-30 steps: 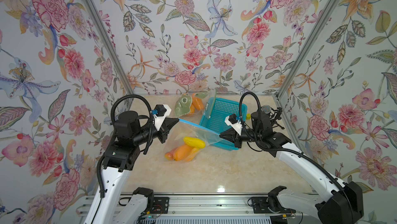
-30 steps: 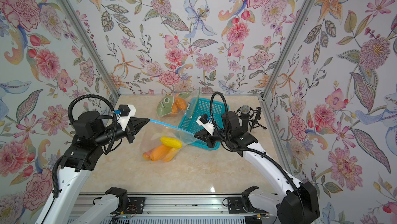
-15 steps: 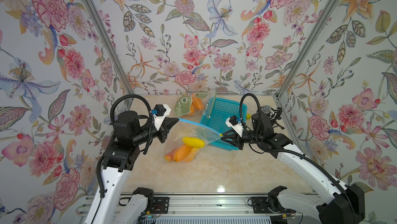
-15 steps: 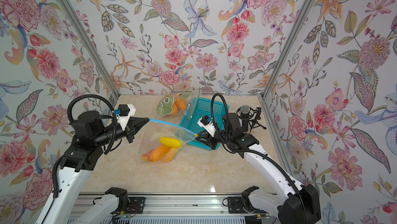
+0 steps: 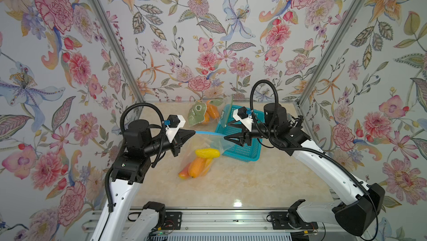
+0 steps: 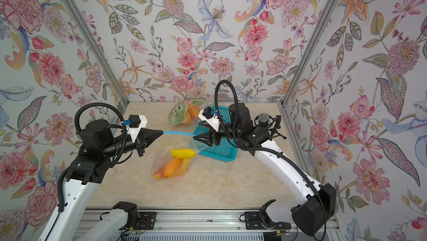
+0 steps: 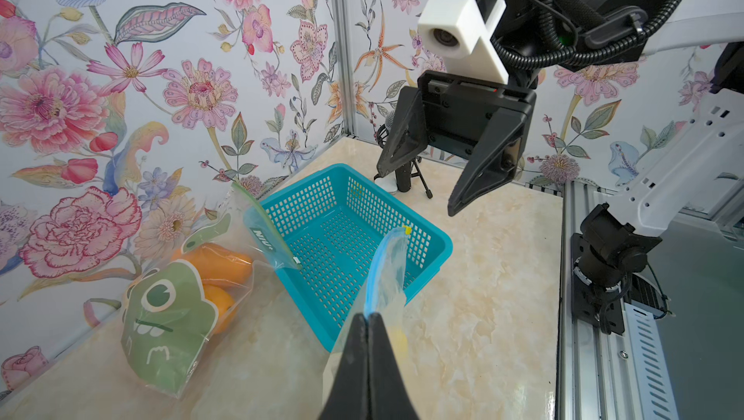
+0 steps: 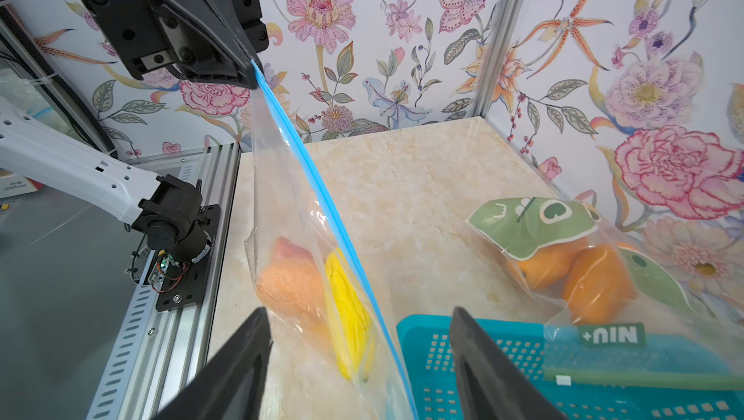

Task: Place the mango in a zip-top bag and seal the zipper
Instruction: Place the zipper food storage bag at the center of the board.

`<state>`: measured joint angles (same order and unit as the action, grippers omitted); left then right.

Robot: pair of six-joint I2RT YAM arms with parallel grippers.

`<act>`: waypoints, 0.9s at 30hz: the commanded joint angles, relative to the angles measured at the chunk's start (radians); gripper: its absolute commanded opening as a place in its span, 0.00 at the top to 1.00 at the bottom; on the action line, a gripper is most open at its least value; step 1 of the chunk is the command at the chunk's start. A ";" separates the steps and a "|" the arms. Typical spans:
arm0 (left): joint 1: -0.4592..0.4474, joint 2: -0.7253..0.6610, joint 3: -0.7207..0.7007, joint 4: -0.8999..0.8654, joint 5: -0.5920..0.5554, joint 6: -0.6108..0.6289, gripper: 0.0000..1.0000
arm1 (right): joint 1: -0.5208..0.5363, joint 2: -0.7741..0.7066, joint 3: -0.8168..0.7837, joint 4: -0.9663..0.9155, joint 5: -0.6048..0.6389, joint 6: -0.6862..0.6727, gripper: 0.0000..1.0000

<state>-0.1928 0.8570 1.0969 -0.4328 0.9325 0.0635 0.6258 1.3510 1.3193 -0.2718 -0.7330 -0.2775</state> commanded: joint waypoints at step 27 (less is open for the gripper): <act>-0.004 -0.045 0.035 0.050 -0.557 -0.096 0.01 | 0.185 0.253 0.367 -0.106 0.051 0.181 1.00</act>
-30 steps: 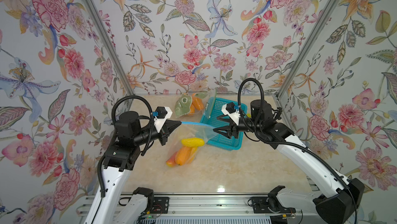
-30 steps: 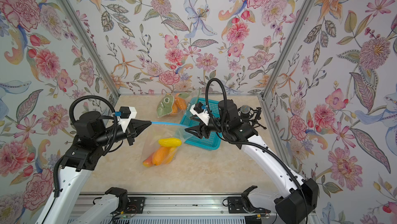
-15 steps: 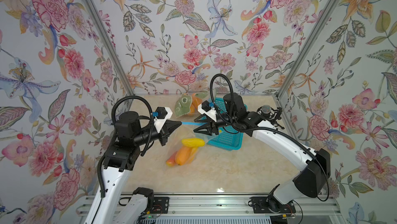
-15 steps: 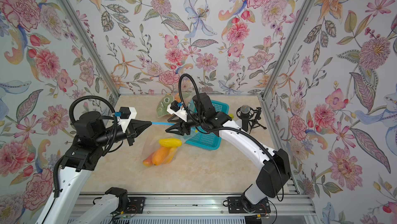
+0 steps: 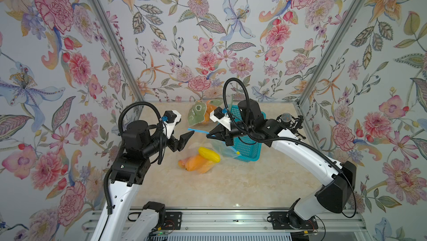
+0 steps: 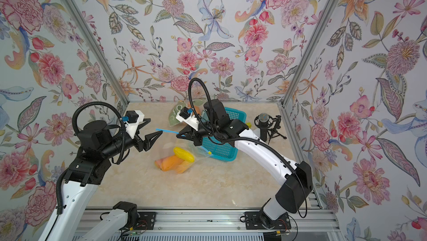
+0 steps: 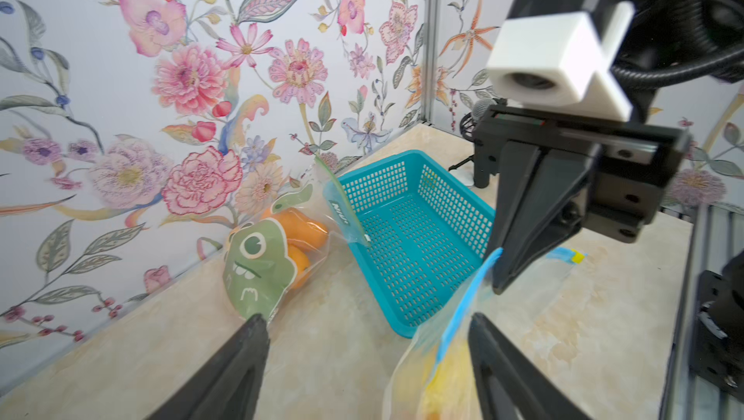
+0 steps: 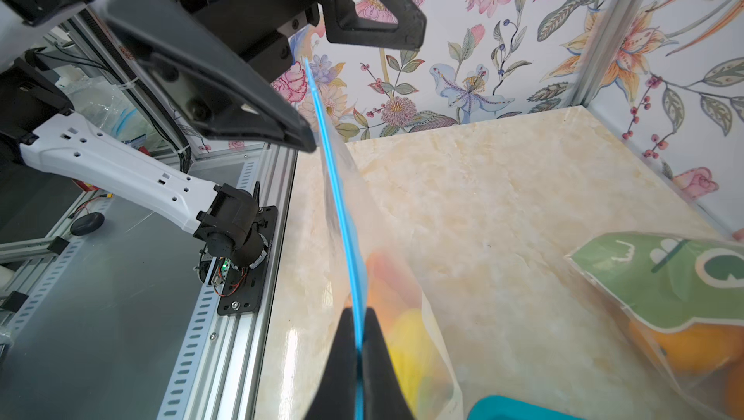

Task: Place the mango in a zip-top bag and seal the zipper
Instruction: Place the zipper food storage bag at the center of the board.

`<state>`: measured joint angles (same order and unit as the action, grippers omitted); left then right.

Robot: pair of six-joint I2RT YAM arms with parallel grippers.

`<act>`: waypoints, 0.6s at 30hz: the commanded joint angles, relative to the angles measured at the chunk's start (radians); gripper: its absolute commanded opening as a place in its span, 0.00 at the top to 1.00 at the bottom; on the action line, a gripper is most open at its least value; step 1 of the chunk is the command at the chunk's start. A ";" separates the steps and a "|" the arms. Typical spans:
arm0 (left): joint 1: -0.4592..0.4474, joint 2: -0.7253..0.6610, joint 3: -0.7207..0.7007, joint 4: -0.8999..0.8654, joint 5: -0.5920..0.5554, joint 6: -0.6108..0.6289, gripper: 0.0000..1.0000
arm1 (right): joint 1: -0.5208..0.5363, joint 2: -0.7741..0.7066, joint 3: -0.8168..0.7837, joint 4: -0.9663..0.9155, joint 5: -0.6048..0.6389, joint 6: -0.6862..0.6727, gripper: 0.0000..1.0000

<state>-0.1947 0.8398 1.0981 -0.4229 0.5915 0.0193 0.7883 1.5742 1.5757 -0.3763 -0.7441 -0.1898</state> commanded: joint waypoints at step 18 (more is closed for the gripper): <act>0.000 -0.102 0.099 0.035 -0.553 -0.168 0.01 | 0.077 0.855 1.230 0.066 0.143 1.058 1.00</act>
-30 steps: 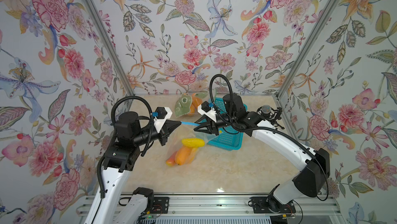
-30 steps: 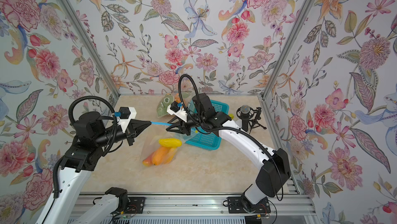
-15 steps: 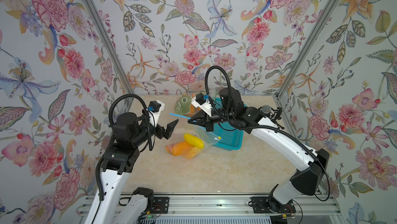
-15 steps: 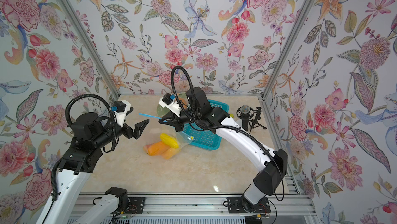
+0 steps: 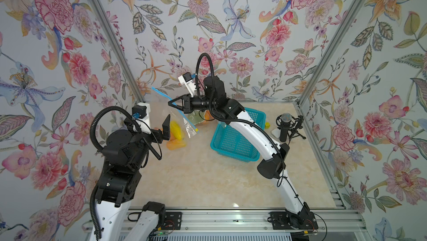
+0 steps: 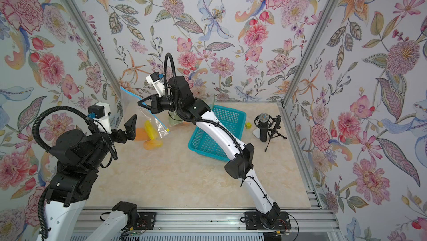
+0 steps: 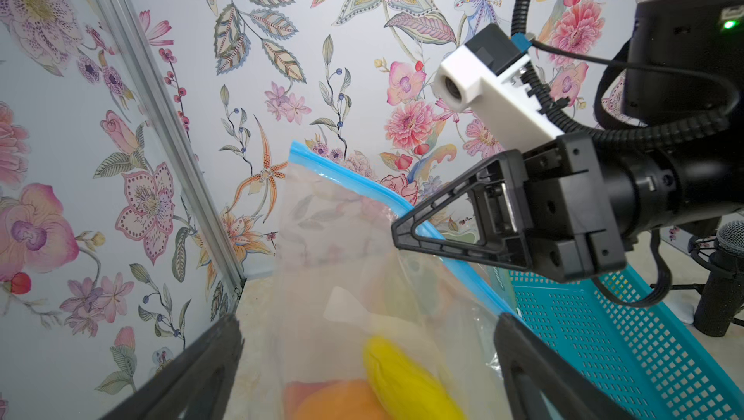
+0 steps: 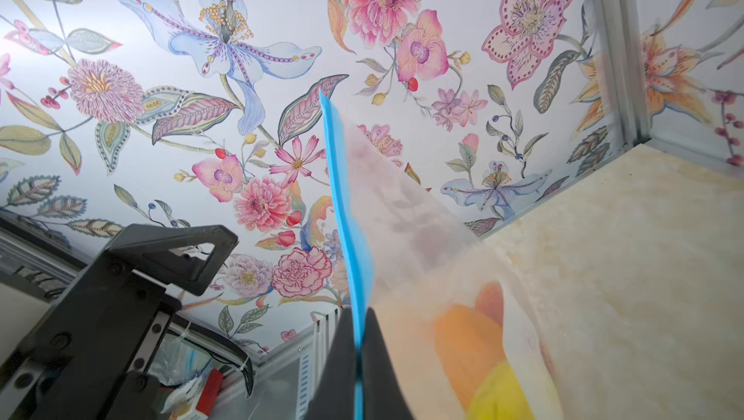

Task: Place the mango in a zip-top bag and seal the zipper
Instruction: Place the zipper food storage bag at the center of the board, then reset both arms

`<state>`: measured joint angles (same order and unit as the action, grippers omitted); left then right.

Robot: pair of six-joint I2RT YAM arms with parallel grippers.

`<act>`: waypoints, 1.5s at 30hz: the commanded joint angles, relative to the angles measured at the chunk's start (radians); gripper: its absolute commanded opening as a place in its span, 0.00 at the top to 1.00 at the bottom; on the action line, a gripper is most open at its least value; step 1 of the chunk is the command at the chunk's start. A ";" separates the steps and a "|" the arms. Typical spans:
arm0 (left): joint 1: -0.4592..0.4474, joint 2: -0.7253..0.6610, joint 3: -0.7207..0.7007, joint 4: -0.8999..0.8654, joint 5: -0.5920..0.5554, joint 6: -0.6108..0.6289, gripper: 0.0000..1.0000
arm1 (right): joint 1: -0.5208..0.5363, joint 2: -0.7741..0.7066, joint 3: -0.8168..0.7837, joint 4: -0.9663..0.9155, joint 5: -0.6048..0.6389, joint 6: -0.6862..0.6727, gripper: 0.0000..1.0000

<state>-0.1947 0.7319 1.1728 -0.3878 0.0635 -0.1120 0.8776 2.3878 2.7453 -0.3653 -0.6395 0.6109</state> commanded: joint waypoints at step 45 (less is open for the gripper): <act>-0.023 0.207 -0.154 0.090 -0.018 -0.078 0.01 | -0.520 -1.215 -1.528 0.042 0.824 -0.327 0.00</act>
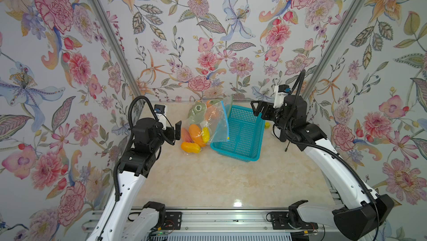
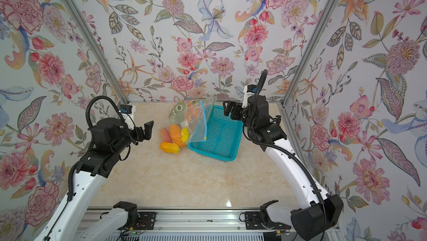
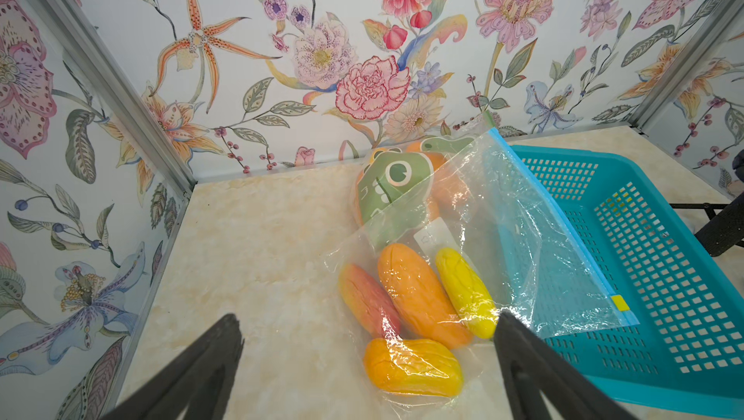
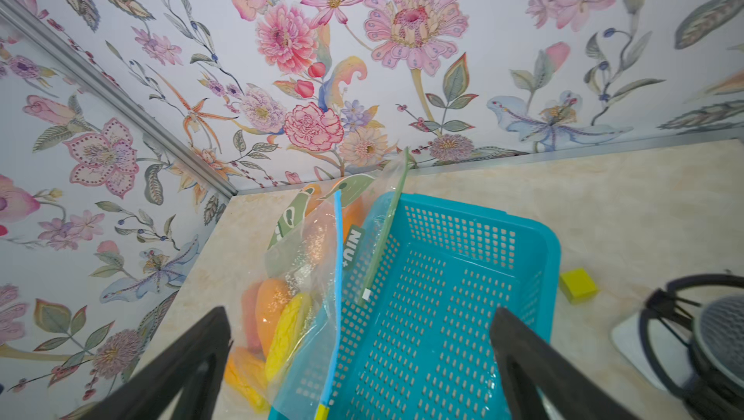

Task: Place the mango in a zip-top bag and seal the zipper
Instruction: Reset both arms

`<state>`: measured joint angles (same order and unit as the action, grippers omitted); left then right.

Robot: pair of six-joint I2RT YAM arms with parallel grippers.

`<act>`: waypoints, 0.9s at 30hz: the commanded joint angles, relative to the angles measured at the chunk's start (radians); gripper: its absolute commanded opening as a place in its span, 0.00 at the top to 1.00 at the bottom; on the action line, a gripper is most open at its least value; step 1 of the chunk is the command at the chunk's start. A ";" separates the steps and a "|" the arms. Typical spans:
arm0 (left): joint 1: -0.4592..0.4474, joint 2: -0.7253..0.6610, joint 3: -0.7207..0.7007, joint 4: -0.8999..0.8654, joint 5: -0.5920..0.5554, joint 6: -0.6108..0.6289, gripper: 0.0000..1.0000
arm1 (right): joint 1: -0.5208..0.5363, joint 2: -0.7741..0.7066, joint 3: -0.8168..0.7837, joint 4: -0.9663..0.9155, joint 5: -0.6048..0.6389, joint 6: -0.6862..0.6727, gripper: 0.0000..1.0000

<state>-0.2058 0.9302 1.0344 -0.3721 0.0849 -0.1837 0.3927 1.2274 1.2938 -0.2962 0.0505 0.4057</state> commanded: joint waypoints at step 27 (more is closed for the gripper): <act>0.209 0.452 -0.608 1.105 -0.294 0.135 0.01 | -0.261 0.069 -1.073 1.323 0.244 -0.468 0.00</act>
<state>-0.0044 1.3441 0.4835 0.5083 -0.2169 -0.0414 0.1234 1.2446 0.2607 0.7174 0.3477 0.0109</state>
